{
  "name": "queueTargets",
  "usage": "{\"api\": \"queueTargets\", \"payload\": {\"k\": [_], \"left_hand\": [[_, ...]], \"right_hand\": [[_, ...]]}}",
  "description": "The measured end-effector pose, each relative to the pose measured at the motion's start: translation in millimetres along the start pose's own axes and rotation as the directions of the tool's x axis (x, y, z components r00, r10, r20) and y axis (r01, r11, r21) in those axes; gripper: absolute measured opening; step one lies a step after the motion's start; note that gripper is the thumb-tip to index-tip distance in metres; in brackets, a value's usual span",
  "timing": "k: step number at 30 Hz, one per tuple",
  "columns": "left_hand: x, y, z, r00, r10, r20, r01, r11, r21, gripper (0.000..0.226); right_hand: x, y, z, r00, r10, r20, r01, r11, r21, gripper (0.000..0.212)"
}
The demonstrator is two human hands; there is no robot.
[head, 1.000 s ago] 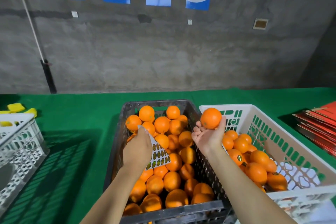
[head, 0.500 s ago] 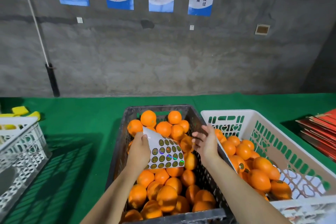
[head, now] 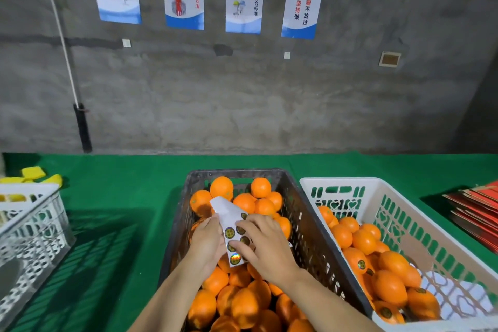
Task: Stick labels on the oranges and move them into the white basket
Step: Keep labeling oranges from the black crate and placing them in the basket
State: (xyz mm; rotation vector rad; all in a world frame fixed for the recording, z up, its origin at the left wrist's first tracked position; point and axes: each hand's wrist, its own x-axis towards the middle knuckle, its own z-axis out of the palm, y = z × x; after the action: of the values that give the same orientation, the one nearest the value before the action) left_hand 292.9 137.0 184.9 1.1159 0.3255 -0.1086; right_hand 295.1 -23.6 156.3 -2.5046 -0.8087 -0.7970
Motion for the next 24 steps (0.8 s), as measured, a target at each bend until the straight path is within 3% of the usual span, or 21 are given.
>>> {"api": "queueTargets", "payload": {"k": [2,4,7,11,15,24], "left_hand": [[-1.3,2.3,-0.4,0.995,-0.045,0.085,0.048,0.998,-0.030,0.055],[0.6,2.2,-1.5,0.992,-0.079,0.100,0.074,0.996,0.054,0.074],[-1.1,-0.1,1.6,0.996,-0.037,0.075,0.021,0.977,0.212,0.053],[2.5,-1.3,-0.8,0.999,-0.035,-0.024,0.040,0.973,0.229,0.029],[-0.1,-0.6,-3.1,1.000,0.011,-0.013,-0.007,0.954,0.301,0.006],[-4.4,1.7,-2.9,1.000,0.004,0.030,-0.014,0.943,0.332,0.010]], "right_hand": [[0.0,1.4,-1.8,0.999,0.035,-0.002,-0.035,0.999,0.015,0.040],[-0.9,2.7,-3.0,0.997,0.077,0.023,-0.078,0.996,0.050,0.041],[-1.9,5.1,-3.7,0.993,0.110,0.049,-0.113,0.992,0.055,0.040],[-2.1,4.6,-3.2,0.996,0.079,0.049,-0.080,0.996,0.030,0.030],[-1.0,2.5,-2.8,0.995,0.084,0.063,-0.085,0.996,0.017,0.027],[-1.3,-0.4,-0.5,0.998,0.055,-0.009,-0.056,0.997,-0.052,0.025]]}}
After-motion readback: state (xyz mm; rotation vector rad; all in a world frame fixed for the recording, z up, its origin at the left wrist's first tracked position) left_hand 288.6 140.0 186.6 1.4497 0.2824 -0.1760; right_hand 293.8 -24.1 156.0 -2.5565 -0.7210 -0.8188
